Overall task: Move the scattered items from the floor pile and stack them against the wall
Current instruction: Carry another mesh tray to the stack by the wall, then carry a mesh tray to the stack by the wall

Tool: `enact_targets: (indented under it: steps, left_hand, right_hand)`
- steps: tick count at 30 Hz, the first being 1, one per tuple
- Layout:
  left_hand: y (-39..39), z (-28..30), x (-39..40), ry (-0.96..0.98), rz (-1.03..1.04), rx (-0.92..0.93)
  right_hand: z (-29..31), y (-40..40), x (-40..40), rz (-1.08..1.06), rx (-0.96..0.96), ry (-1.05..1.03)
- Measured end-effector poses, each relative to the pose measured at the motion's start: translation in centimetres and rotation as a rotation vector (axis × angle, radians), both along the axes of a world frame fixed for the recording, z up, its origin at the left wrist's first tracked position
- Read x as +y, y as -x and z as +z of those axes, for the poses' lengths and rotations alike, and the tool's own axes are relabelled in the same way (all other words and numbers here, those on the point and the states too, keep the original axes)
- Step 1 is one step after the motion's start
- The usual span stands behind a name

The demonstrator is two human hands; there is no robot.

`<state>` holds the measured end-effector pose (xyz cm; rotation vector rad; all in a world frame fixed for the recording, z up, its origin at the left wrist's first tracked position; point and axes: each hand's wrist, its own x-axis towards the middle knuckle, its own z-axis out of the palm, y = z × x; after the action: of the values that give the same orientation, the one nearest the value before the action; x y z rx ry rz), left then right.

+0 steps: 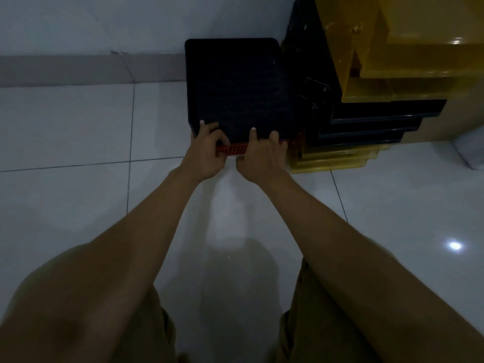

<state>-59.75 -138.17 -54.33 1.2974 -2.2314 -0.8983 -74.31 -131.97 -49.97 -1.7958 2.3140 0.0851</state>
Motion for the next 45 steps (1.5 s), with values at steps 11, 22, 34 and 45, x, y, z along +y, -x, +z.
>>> enact_targets:
  steps: [11,22,34,45]
  left_hand:
    - [1.9,2.5,1.2,-0.114,0.073,-0.407]
    - [-6.7,20.9,14.3,-0.487,0.075,-0.139]
    - [-12.4,54.6,22.3,-0.459,0.206,-0.056]
    - [-15.5,63.9,35.2,-0.505,0.470,-0.132]
  right_hand:
    - [0.6,0.3,-0.9,0.055,-0.088,-0.169]
    - [18.9,-2.3,10.1,-0.057,-0.619,-0.107]
    - [52.0,-7.2,17.4,0.044,-0.562,-0.373]
    - [60.6,-11.0,24.7,0.269,-0.540,-0.489]
